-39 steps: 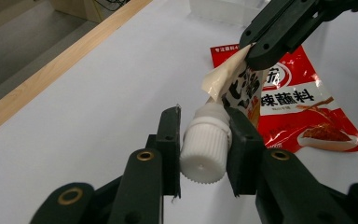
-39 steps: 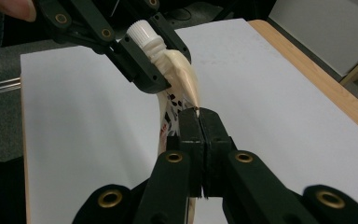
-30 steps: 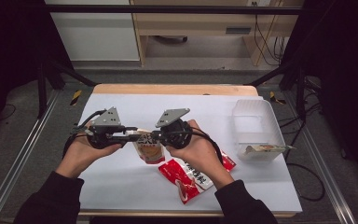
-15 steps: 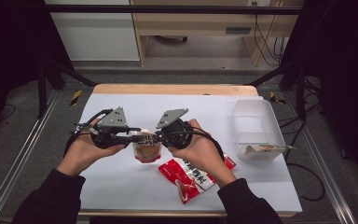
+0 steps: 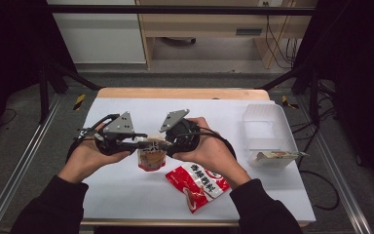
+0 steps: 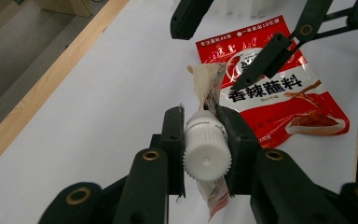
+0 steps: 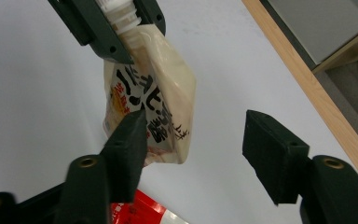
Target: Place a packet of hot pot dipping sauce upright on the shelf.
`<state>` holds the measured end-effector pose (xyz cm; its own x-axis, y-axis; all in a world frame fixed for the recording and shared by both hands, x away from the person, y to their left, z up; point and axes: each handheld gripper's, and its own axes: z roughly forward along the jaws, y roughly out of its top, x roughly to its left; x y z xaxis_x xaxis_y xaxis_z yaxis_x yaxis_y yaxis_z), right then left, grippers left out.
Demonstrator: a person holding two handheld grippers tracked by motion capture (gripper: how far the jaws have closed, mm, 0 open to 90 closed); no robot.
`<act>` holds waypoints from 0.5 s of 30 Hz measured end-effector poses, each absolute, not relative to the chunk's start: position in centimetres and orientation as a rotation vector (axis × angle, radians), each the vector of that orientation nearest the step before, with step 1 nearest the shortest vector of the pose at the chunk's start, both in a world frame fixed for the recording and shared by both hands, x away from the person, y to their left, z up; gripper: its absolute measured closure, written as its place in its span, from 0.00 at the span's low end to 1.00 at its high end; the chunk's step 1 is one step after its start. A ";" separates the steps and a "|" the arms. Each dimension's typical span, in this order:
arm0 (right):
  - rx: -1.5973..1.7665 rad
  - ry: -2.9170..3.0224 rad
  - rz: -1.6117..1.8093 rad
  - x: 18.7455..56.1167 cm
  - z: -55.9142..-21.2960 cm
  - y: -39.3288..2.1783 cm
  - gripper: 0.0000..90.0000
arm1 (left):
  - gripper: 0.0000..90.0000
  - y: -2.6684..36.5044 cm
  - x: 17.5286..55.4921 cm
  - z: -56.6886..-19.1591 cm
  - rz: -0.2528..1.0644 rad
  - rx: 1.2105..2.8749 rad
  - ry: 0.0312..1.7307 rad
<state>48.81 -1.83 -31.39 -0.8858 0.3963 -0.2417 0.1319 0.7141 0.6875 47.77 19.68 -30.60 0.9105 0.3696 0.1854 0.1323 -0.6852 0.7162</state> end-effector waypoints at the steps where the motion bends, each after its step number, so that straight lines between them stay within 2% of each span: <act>1: 0.408 2.565 0.977 48.9 -31.4 -1.7 0.42 | 0.81 19.6 47.8 -30.6 0.412 2.321 0.354; 6: 0.380 2.618 0.946 49.2 -31.4 -1.0 0.36 | 0.81 19.5 47.6 -30.7 0.416 2.328 0.346; 10: 0.380 2.644 0.924 49.5 -31.3 -0.9 0.37 | 0.81 19.6 47.6 -30.8 0.414 2.332 0.344; 15: 0.331 2.668 0.901 49.5 -31.5 -0.8 0.63 | 0.81 19.6 47.6 -30.9 0.409 2.320 0.345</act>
